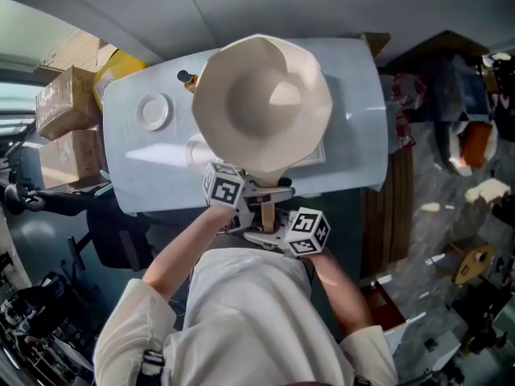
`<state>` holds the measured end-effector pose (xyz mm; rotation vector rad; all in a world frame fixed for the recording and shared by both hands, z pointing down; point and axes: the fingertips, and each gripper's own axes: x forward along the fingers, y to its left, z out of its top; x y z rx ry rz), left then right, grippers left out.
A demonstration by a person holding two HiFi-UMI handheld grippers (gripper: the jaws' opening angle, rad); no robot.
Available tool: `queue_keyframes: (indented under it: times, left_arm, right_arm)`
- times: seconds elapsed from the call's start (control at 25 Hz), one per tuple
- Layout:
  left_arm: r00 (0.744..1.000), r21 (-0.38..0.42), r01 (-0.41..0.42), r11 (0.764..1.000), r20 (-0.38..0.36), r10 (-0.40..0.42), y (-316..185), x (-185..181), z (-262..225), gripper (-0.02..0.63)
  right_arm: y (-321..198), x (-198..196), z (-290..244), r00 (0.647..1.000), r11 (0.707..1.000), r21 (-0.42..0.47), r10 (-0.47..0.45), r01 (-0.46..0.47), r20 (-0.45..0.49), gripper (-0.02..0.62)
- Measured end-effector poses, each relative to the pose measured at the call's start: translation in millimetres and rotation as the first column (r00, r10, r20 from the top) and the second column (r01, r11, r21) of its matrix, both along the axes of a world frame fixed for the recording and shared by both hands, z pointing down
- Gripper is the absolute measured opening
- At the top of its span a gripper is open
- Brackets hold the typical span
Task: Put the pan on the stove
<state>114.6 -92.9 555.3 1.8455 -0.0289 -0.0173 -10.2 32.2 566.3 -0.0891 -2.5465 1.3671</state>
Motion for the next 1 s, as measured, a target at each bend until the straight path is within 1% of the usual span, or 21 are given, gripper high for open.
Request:
queue_keyframes:
  times: [0.08,0.2,0.32,0.44,0.84,0.92,1.0]
  left_arm:
    - [1.000,-0.006,-0.016,1.000,0.006,0.016,-4.1,0.0,4.7,0.198]
    - [0.999,-0.020,-0.031,0.999,-0.009,0.031,-11.0,0.8,14.5,0.198]
    - [0.999,-0.028,-0.044,0.999,0.006,0.044,-20.4,0.2,24.9,0.198]
    - [0.999,-0.052,-0.045,0.998,-0.025,0.044,-25.4,3.8,36.3,0.198]
    - [0.998,-0.091,-0.046,0.995,-0.034,0.043,-35.5,9.0,62.0,0.199]
    - [0.999,-0.093,-0.046,0.995,-0.030,0.044,-38.7,8.8,64.2,0.199]
    - [0.998,-0.089,-0.050,0.995,-0.044,0.046,-40.8,10.2,65.7,0.199]
  right_arm:
    - [-5.4,-0.9,5.2,1.000,1.000,-0.009,0.014,-0.014,-0.004,0.130]
    - [-14.7,-2.4,13.7,1.000,0.999,-0.020,0.027,-0.027,-0.006,0.130]
    - [-25.0,-3.1,22.4,0.999,0.999,-0.031,0.040,-0.041,-0.008,0.129]
    - [-32.1,-0.8,30.3,0.999,0.998,-0.046,0.049,-0.049,-0.012,0.130]
    - [-42.6,3.9,51.3,0.998,0.994,-0.088,0.055,-0.057,-0.027,0.130]
    - [-45.0,4.5,53.2,0.998,0.993,-0.096,0.059,-0.061,-0.026,0.130]
    - [-46.9,5.0,55.5,0.998,0.993,-0.101,0.059,-0.062,-0.028,0.130]
